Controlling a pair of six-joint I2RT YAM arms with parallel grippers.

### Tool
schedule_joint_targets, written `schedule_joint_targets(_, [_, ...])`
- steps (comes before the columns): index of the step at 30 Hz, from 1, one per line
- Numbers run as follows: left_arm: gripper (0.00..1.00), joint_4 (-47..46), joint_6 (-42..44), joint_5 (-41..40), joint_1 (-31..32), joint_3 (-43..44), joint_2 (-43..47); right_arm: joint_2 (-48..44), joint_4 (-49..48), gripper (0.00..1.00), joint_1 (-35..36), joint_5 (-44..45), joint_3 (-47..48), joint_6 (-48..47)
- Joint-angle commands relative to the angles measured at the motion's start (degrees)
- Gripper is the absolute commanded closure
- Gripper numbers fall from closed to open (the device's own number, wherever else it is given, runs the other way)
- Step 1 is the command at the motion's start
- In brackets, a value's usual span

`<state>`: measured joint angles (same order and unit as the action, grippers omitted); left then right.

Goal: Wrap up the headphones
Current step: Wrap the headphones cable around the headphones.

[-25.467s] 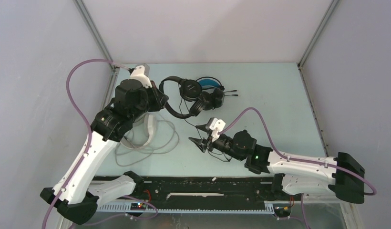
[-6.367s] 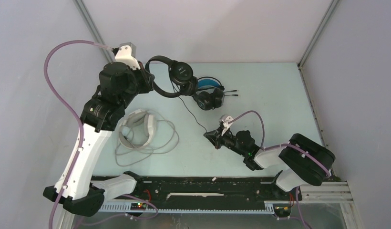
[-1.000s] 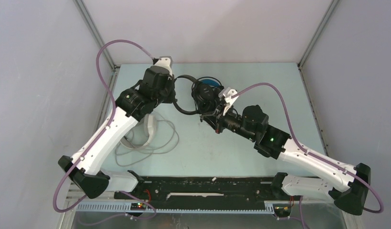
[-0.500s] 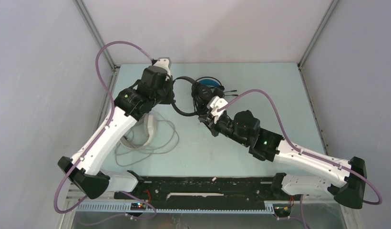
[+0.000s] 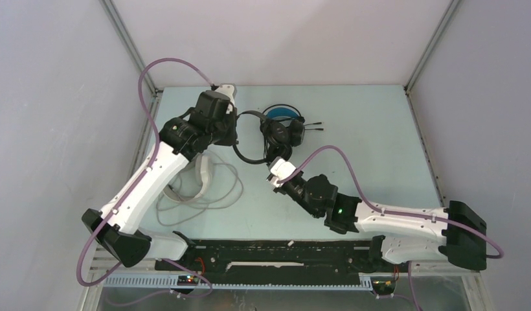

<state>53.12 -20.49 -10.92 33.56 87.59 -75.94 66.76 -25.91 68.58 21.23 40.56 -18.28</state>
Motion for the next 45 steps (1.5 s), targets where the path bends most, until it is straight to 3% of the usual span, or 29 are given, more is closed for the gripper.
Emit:
schedule_joint_targets(1, [1.00,-0.7,1.2,2.9,-0.4,4.2,0.6,2.8,-10.1,1.00,2.1,10.8,-0.9,-6.4])
schedule_joint_targets(6, [1.00,-0.9,1.8,2.3,-0.3,2.2,1.7,4.3,-12.5,1.00,2.7,14.3,-0.9,-7.0])
schedule_joint_targets(13, [1.00,-0.3,2.1,1.5,-0.3,1.9,1.5,1.2,-8.4,0.87,3.7,13.1,-0.9,-2.2])
schedule_joint_targets(28, [1.00,-1.2,1.7,0.0,-0.4,2.1,-1.1,-8.1,3.7,0.77,4.2,3.4,-0.9,5.0])
schedule_joint_targets(34, [1.00,-1.0,2.4,0.2,-0.4,1.7,-2.6,-13.9,8.8,0.73,4.3,1.0,-0.9,13.0])
schedule_joint_targets(40, [1.00,-4.0,0.6,1.5,-0.3,-2.1,-4.5,-23.0,20.3,0.53,4.2,-0.7,-0.9,27.4])
schedule_joint_targets(45, [1.00,-8.6,-0.3,3.4,-0.5,-6.7,-6.3,-29.2,32.7,0.29,4.4,0.0,-0.9,36.4])
